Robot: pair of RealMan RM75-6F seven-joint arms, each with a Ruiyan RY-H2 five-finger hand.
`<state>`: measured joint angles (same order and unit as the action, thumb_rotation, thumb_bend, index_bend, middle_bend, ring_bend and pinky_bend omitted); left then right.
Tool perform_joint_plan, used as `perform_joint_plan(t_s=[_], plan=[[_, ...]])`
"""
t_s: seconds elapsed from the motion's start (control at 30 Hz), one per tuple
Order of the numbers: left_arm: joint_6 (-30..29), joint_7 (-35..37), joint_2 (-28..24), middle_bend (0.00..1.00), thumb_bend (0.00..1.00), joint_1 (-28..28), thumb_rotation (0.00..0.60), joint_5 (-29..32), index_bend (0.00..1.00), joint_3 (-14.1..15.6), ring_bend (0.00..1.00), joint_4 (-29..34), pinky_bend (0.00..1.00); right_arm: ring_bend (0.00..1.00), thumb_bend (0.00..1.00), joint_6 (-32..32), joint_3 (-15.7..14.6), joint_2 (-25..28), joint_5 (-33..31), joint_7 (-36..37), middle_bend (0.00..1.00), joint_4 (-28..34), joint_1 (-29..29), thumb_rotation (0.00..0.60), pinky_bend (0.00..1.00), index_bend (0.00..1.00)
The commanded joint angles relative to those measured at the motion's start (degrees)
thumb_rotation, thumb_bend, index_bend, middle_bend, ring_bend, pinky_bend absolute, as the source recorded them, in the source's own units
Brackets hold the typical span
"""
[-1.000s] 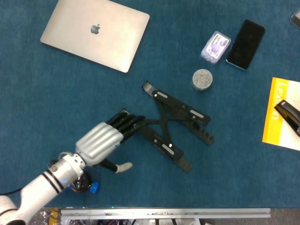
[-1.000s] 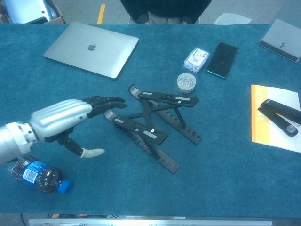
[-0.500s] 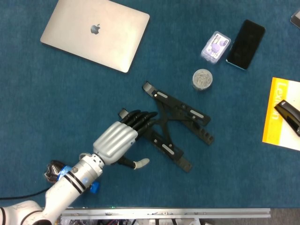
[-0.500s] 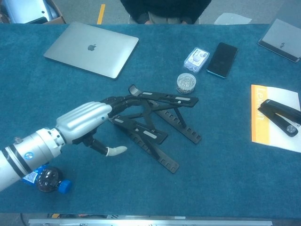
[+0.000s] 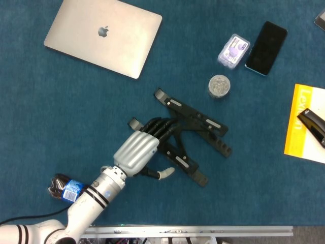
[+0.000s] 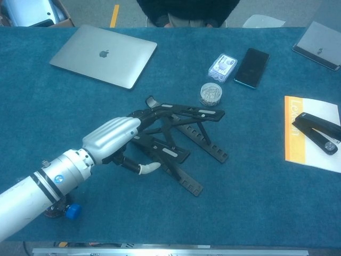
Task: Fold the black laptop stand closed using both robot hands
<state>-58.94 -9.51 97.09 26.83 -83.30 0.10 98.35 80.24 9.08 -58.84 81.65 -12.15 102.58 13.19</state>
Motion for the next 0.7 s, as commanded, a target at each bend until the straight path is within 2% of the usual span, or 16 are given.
perform_joint_plan(t_s=[0.03,0.23,0.7], plan=[[-1.1,0.3,1.42,0.0,0.26,-0.2,0.488,0.34,0.0,-0.55,0.0,-0.96,0.0,0.09,0.06,-0.08,-0.06,0.02,-0.03,0.2,0.25,-0.14,0.02,0.6,0.16,0.13],[-2.5,1.29,3.43,0.0,0.26,-0.38,0.487,0.76,0.0,-1.34,0.0,-2.66,0.0,0.09,0.06,0.02,-0.02,0.14,-0.25,0.52,0.25,-0.45,-0.01,0.6,0.16,0.13],[-3.26,3.97,4.4,0.0,0.26,-0.01,0.49,2.61,0.0,-3.1,0.0,-4.35,0.0,0.09,0.06,-0.21,-0.08,0.03,-0.31,0.49,0.25,-0.55,0.31,0.6,0.16,0.13]])
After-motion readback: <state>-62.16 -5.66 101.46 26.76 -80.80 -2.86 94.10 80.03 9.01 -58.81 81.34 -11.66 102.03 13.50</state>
